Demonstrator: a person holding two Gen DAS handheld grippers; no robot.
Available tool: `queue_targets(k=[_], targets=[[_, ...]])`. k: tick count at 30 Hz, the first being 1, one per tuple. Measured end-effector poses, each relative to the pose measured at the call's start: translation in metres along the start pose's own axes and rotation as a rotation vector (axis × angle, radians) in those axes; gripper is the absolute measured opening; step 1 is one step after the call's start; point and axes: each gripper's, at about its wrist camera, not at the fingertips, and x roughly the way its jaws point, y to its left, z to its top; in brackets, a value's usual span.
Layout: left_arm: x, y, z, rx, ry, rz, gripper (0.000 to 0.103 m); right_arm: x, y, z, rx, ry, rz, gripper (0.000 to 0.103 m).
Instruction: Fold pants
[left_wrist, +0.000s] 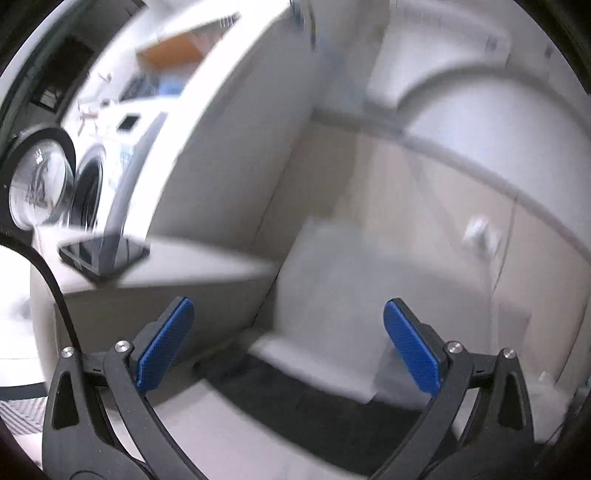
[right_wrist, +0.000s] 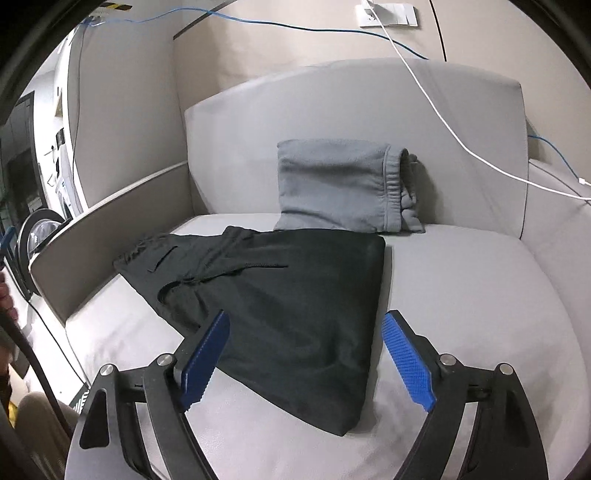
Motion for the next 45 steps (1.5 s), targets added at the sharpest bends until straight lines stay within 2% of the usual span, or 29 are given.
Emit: queue_targets(k=[2,3,5,8,10,13,17,19,22,24,28,31,32,34,38,42,45], targets=[[0.036,0.009,-0.007,-0.005,0.124,0.028,0.102,0.000,-0.003,-0.001,0.005,-0.001,-0.005,0.086],[0.064,0.018,-0.014,-0.027,0.211,0.034,0.101,0.001,-0.006,-0.002,0.009,0.001,-0.007,0.086],[0.098,0.031,-0.024,-0.078,0.295,0.061,0.097,0.005,-0.012,-0.004,0.026,0.016,-0.013,0.086],[0.151,0.069,-0.045,-0.272,0.454,0.096,0.088,0.008,-0.020,-0.005,0.045,0.024,-0.021,0.086],[0.172,0.091,-0.054,-0.373,0.524,0.110,0.085,0.008,-0.024,-0.005,0.053,0.023,-0.029,0.086],[0.202,0.106,-0.074,-0.457,0.580,0.159,0.081,0.009,-0.028,-0.005,0.064,0.022,-0.028,0.086],[0.221,0.121,-0.099,-0.479,0.618,0.245,0.075,0.008,-0.029,-0.004,0.063,0.017,-0.023,0.086],[0.226,0.127,-0.108,-0.480,0.597,0.317,0.072,0.008,-0.029,-0.004,0.057,0.011,-0.021,0.086],[0.238,0.133,-0.112,-0.469,0.569,0.333,0.072,0.006,-0.029,-0.003,0.054,0.004,-0.014,0.086],[0.247,0.137,-0.115,-0.473,0.584,0.340,0.073,0.005,-0.029,-0.002,0.052,-0.002,-0.009,0.086],[0.250,0.144,-0.114,-0.548,0.580,0.319,0.075,0.001,-0.031,0.000,0.061,-0.025,0.000,0.086],[0.258,0.142,-0.108,-0.557,0.599,0.263,0.075,-0.002,-0.034,0.002,0.076,-0.033,0.009,0.086],[0.262,0.141,-0.107,-0.561,0.612,0.222,0.075,-0.002,-0.034,0.002,0.080,-0.034,0.013,0.086],[0.270,0.136,-0.108,-0.535,0.639,0.183,0.070,-0.004,-0.035,0.002,0.083,-0.039,0.014,0.086],[0.282,0.140,-0.114,-0.500,0.634,0.210,0.027,-0.004,-0.036,0.002,0.080,-0.036,0.010,0.086],[0.279,0.140,-0.116,-0.475,0.623,0.187,0.017,-0.003,-0.035,0.000,0.068,-0.031,0.002,0.086],[0.282,0.123,-0.113,-0.353,0.589,0.172,0.014,-0.001,-0.034,0.000,0.063,-0.018,0.000,0.086]])
